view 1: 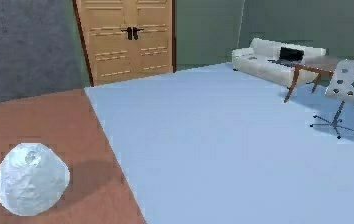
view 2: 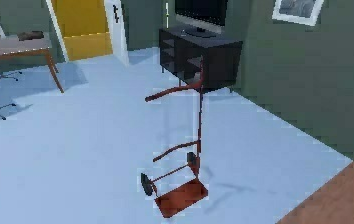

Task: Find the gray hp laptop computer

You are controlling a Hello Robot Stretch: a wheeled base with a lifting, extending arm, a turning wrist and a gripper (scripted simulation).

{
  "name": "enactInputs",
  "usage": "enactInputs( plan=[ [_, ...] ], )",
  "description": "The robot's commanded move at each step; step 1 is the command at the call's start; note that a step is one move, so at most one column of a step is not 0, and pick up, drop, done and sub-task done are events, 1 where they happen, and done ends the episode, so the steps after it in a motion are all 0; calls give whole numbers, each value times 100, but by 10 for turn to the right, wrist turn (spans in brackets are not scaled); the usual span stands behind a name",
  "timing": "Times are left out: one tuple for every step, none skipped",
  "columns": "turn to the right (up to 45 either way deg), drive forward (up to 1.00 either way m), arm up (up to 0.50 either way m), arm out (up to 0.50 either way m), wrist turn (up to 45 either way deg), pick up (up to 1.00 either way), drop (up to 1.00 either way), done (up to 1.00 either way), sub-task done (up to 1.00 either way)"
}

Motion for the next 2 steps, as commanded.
enactInputs(
  plan=[
    [270, 0, 0, 0, 0, 0, 0, 0, 0],
    [0, 50, 0, 0, 0, 0, 0, 0, 0]
  ],
)
